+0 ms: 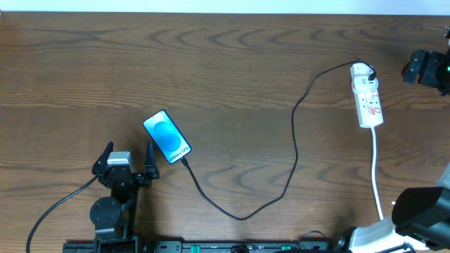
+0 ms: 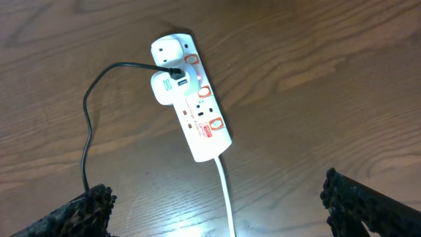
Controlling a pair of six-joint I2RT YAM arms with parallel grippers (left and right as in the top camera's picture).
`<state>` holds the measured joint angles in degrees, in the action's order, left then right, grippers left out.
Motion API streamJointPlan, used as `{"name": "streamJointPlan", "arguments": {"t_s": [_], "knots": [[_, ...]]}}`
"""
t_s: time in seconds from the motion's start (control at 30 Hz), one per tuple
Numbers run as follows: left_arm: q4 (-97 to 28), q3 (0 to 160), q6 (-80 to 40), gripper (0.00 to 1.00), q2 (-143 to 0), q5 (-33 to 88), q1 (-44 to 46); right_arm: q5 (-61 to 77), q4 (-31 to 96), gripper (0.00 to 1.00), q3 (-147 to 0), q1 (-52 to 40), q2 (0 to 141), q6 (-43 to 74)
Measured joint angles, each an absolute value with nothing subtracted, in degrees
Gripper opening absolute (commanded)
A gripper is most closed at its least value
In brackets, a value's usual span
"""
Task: Plug charger to phone and switch on socket
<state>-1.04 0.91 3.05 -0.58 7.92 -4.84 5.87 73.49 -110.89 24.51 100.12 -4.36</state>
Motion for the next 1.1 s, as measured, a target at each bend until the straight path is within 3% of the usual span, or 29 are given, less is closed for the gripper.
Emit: {"name": "streamJointPlan", "arguments": {"t_s": [1.1], "knots": [[-1.0, 1.0, 1.5, 0.91, -0.6, 8.7, -4.8, 5.9, 73.5, 0.99, -110.9, 24.5, 100.1, -4.4]]}}
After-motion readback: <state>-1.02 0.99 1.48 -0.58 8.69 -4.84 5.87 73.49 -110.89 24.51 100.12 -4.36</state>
